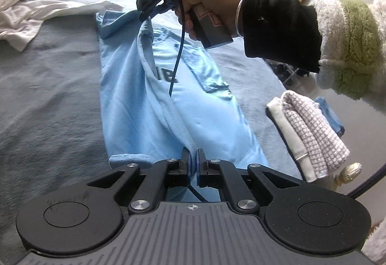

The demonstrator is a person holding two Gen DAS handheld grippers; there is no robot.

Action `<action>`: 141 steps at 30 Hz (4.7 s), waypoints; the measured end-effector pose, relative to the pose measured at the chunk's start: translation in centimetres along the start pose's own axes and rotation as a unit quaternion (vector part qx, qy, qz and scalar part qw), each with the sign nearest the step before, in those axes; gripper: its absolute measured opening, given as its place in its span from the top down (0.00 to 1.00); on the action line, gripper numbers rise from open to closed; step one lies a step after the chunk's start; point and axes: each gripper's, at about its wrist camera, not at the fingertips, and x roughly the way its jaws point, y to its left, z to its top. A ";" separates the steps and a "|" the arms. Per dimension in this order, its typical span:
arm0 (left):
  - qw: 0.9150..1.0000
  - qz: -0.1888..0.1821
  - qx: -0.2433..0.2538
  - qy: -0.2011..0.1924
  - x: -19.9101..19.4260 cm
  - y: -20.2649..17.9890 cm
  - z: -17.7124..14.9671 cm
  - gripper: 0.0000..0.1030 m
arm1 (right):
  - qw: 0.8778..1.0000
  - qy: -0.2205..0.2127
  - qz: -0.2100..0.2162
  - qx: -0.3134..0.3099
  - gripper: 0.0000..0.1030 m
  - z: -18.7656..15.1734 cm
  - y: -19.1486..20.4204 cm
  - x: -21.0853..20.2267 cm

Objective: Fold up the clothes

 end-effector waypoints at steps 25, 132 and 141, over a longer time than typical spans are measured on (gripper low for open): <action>0.998 -0.018 0.048 0.047 10.0 -8.9 1.7 0.98 | 0.999 0.009 0.009 0.047 0.94 -5.8 -16.4 2.9; 0.816 0.061 0.549 0.170 4.0 -9.2 -11.1 0.98 | 0.968 0.065 0.083 -0.226 0.93 -41.5 -10.3 -21.1; 0.810 0.066 0.558 0.168 3.9 -9.3 -11.9 0.97 | 0.901 0.107 0.172 0.383 0.79 -42.0 -19.3 -19.2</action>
